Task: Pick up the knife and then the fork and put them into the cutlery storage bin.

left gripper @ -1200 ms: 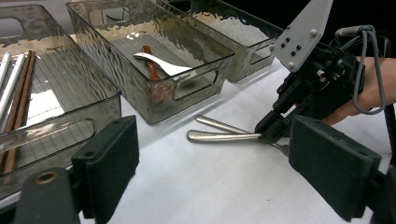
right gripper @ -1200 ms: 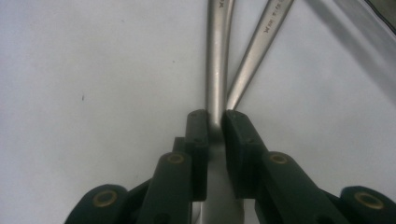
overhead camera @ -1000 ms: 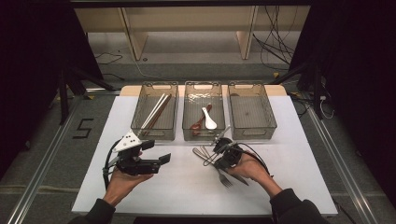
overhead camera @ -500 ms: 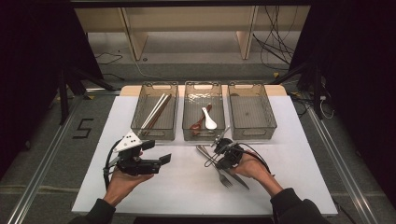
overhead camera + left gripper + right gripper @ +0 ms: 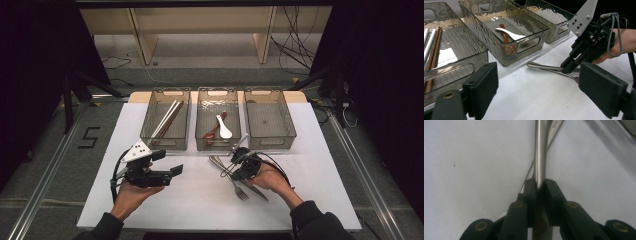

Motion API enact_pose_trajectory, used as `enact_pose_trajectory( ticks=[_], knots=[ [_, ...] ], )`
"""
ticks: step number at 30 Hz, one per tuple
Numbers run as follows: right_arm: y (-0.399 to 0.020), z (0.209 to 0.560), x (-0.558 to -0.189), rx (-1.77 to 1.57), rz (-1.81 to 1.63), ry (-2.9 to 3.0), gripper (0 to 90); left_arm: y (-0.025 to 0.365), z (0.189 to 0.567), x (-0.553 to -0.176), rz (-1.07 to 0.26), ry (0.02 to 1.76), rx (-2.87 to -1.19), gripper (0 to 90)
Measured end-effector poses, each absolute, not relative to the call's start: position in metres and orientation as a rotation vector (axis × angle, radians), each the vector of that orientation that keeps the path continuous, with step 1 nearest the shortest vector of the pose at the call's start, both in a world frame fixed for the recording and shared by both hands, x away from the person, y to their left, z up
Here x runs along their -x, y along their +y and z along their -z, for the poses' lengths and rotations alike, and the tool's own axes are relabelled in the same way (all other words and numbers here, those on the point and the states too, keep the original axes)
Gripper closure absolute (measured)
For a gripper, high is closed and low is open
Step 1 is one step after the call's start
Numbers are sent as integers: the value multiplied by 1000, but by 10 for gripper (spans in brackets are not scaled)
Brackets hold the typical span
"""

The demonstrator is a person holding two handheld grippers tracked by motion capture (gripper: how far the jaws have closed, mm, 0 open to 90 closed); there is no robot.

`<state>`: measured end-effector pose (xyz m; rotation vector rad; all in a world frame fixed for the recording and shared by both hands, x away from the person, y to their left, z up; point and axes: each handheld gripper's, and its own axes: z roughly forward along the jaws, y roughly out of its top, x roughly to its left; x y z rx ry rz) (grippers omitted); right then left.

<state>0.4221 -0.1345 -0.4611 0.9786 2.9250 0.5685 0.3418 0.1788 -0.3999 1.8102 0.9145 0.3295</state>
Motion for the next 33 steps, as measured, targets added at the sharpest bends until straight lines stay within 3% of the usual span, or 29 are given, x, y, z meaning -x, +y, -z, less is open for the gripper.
enact_pose_trajectory(
  ticks=[20, 33],
  knots=[
    [-156, 421, -423, -1050, -917, 2857, 812, 179, 399, -341, -334, 916, -1804, 160],
    [-204, 384, -440, -1191, -1173, 2642, 811, 180, 400, -341, -341, 918, -1801, 160]
  ],
)
